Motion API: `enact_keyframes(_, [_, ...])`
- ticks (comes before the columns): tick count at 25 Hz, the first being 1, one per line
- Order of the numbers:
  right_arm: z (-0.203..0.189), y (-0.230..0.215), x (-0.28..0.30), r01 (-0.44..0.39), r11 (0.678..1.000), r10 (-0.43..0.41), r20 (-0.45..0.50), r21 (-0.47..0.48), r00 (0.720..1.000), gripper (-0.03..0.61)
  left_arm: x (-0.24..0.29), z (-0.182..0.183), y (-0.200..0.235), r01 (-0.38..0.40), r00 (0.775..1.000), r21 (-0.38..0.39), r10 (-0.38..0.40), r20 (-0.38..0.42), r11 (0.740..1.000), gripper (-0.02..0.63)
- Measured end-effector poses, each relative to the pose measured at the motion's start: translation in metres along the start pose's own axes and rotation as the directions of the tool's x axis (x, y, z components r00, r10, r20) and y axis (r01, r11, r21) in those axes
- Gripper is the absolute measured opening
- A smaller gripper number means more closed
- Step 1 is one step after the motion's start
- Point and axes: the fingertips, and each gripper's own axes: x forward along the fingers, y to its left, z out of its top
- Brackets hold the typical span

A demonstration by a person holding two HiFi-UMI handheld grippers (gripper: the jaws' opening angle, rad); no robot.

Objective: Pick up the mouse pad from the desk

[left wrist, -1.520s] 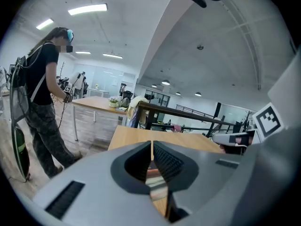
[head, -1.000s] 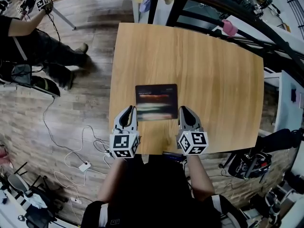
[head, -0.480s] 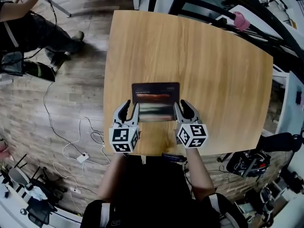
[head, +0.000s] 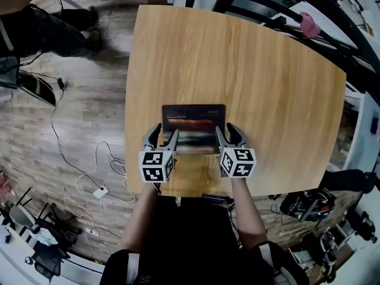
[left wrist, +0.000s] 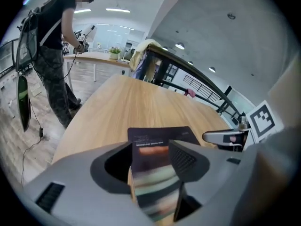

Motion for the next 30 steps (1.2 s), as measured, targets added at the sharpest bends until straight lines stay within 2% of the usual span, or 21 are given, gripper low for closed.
enact_keyframes(12, [-0.021, -0.013, 0.022, 0.023, 1.000, -0.022, -0.075, 0.010, 0.997, 0.181, 0.025, -0.026, 0.012, -0.033, 0.996, -0.038, 0.030, -0.087, 0.999, 0.242])
enact_keyframes(23, [-0.029, -0.011, 0.027, 0.028, 0.999, -0.026, -0.112, 0.018, 0.993, 0.181, 0.027, -0.031, 0.014, -0.037, 0.995, -0.057, 0.031, -0.099, 0.998, 0.242])
enact_keyframes(30, [-0.028, -0.011, 0.025, 0.035, 0.999, -0.032, -0.111, 0.026, 0.993, 0.179, 0.027, -0.032, 0.012, -0.046, 0.994, -0.033, 0.042, -0.105, 0.998, 0.242])
